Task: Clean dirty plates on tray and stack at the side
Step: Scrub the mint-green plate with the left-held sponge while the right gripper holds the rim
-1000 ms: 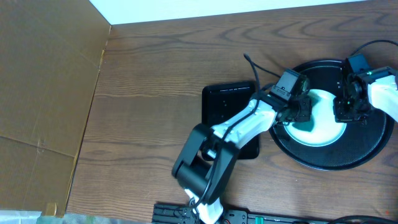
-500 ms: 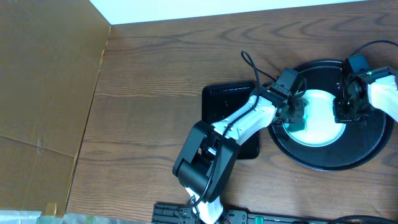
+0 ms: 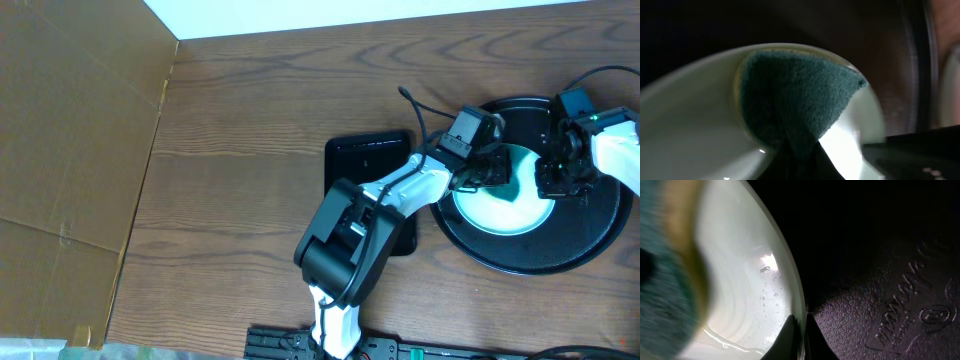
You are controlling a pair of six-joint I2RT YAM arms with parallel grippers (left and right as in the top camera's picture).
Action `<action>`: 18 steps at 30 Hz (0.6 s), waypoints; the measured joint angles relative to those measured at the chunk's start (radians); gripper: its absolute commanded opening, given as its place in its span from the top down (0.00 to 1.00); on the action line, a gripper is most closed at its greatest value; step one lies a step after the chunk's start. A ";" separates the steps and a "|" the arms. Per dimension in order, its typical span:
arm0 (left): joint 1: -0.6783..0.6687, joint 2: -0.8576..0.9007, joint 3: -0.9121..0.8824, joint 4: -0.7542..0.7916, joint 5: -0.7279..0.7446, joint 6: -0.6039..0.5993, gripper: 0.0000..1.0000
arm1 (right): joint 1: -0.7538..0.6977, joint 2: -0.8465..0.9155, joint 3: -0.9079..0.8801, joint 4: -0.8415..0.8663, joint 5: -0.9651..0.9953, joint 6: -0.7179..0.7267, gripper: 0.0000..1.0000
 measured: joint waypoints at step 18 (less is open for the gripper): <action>-0.013 -0.034 0.063 -0.325 -0.145 0.093 0.93 | 0.006 0.000 0.000 0.001 -0.018 0.001 0.99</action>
